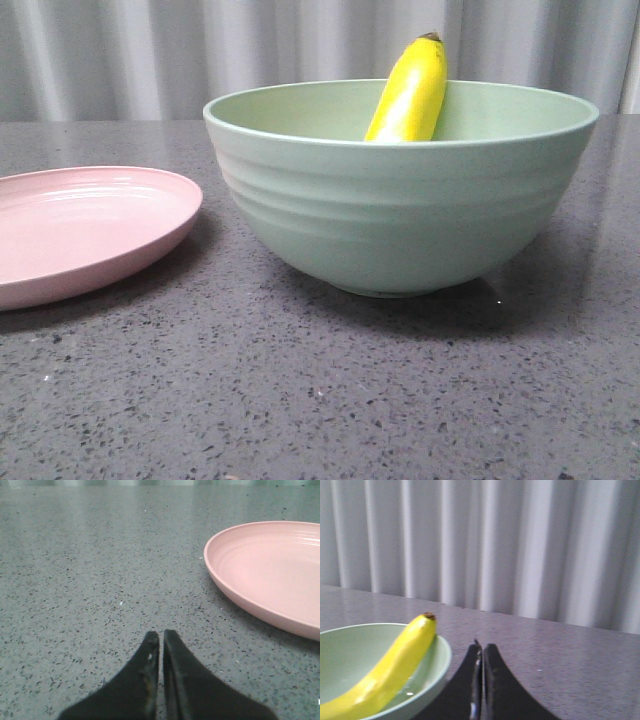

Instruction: Transfer banana from pink plate to green bowl

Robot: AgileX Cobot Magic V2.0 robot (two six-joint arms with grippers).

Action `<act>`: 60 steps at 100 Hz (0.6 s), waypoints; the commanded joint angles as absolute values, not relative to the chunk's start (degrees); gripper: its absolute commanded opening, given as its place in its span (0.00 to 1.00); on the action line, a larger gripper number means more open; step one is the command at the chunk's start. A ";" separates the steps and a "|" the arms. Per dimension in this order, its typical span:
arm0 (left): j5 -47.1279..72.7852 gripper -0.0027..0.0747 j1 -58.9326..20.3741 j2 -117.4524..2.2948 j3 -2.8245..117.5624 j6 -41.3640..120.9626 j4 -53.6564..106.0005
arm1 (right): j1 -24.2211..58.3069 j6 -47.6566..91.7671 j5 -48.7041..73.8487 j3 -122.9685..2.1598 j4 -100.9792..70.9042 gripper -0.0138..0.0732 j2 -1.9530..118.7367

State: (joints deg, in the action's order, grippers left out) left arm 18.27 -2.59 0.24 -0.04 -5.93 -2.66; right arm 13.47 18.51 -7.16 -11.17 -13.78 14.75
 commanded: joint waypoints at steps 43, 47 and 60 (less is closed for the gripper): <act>14.43 0.01 -2.44 1.90 -0.59 -6.15 -2.12 | -5.80 -6.51 -10.13 1.77 4.82 0.09 3.35; 14.43 0.01 -2.44 1.90 -0.59 -6.15 -2.12 | -6.26 -6.51 -6.64 1.77 4.92 0.09 2.54; 14.43 0.01 -2.44 1.90 -0.59 -6.15 -2.12 | -7.23 -6.51 3.98 1.77 5.08 0.09 -1.70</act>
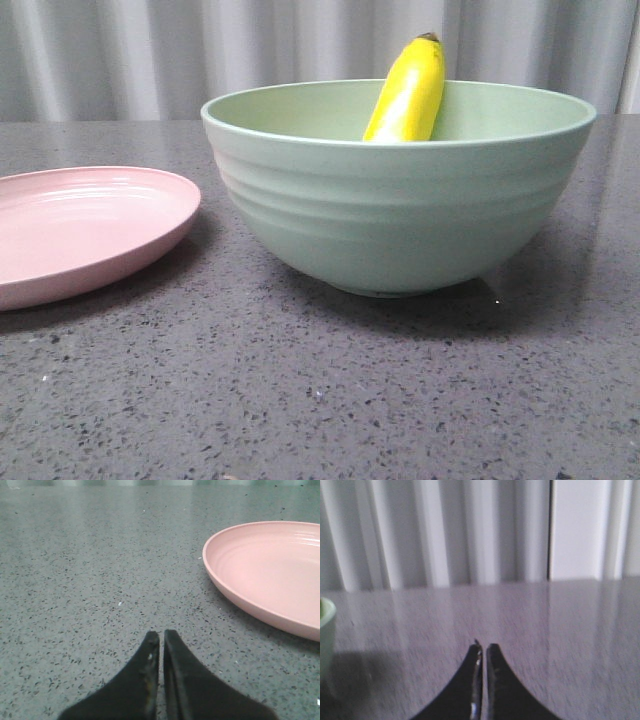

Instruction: Transfer banana from pink plate to green bowl

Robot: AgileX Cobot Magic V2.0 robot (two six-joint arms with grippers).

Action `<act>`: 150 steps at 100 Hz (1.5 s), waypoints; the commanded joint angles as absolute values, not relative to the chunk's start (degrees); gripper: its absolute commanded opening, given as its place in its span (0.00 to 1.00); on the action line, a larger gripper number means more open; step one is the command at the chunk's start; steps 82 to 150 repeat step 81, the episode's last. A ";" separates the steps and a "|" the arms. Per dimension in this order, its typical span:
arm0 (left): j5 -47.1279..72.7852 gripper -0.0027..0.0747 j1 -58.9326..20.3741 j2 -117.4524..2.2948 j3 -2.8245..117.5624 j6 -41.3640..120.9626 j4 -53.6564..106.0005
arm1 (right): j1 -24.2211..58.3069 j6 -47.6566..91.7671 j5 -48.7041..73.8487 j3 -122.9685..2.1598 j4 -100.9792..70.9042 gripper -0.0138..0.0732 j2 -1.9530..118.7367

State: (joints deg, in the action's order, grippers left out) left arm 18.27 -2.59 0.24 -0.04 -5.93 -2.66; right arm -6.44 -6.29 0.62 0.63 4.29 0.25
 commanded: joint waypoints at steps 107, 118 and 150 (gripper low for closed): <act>14.43 0.01 -2.44 1.90 -0.59 -6.15 -2.12 | -7.38 -6.51 17.59 1.77 5.08 0.09 -1.87; 14.43 0.01 -2.44 1.90 -0.59 -6.15 -2.12 | -7.38 -6.51 17.59 1.77 5.08 0.09 -1.87; 14.43 0.01 -2.44 1.90 -0.59 -6.15 -2.12 | -7.38 -6.51 17.59 1.77 5.08 0.09 -1.87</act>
